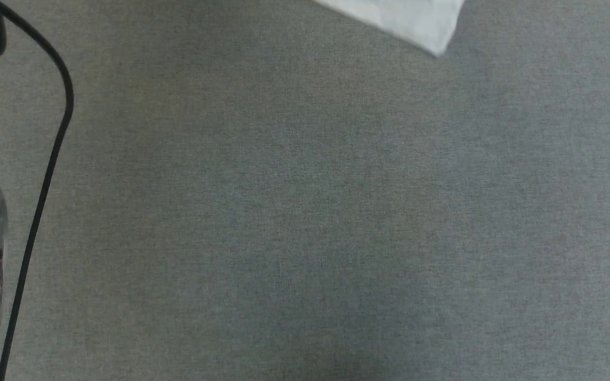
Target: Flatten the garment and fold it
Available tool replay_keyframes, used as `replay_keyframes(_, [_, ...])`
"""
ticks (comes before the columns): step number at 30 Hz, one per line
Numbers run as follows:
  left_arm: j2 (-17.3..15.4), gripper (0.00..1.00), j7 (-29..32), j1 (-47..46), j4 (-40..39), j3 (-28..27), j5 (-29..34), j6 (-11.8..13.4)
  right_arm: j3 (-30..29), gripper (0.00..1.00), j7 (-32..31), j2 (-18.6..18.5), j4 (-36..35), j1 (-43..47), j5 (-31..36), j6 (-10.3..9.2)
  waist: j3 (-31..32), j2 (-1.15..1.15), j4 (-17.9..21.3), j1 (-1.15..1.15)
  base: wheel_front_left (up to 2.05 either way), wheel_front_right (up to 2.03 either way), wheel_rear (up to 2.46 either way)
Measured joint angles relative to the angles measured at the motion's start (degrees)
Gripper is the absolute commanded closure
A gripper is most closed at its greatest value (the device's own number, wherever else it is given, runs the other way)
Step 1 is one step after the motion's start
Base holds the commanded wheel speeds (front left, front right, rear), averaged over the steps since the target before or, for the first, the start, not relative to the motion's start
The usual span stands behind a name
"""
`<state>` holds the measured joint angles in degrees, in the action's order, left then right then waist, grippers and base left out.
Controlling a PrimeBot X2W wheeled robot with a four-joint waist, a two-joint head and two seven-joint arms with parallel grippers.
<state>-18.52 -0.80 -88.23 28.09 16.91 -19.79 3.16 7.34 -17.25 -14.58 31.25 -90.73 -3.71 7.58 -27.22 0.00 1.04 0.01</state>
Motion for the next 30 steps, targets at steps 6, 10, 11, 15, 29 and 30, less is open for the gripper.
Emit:
replay_keyframes(6, [-0.07, 1.00, -4.93, 0.57, 4.16, 0.45, -0.15, -1.19, 1.25, 1.00, 4.69, 0.66, 4.15, 0.27, -0.43, 0.00, -0.32, 0.00, -0.35, 0.00, 0.00, 0.00, 0.00])
replay_keyframes(10, [0.20, 1.00, -6.46, 7.17, 6.33, 0.62, -1.64, -2.12, 3.99, 1.00, 7.28, -0.25, 5.44, 5.38, -3.20, 0.00, 1.07, 0.00, -0.88, 0.00, 0.00, 0.00, 0.00])
replay_keyframes(11, [0.40, 1.00, -6.64, 9.18, 6.81, 0.68, -2.12, -2.18, 4.72, 1.00, 7.75, -0.62, 5.69, 7.06, -3.91, 0.00, 1.53, 0.00, -1.00, 0.00, 0.00, 0.00, 0.00])
replay_keyframes(15, [1.40, 1.00, -7.47, 19.58, 8.24, 1.36, -4.55, -3.24, 7.62, 1.00, 9.69, -2.60, 6.00, 16.75, -8.20, 0.00, 4.48, 0.00, -1.69, -0.01, 0.00, 0.00, 0.00])
replay_keyframes(29, [4.48, 1.00, -4.57, 63.76, -1.15, 4.03, -13.35, -3.35, 7.93, 1.00, 9.28, -6.41, -3.31, 62.67, -22.81, 0.01, 19.20, 0.00, -4.29, -0.02, 0.00, 0.00, 0.00])
replay_keyframes(30, [4.44, 1.00, -3.81, 66.78, -2.13, 4.25, -14.12, -3.01, 7.65, 1.00, 8.36, -6.43, -4.11, 66.26, -23.16, 0.02, 20.24, 0.00, -4.47, -0.02, 0.00, 0.00, 0.00])
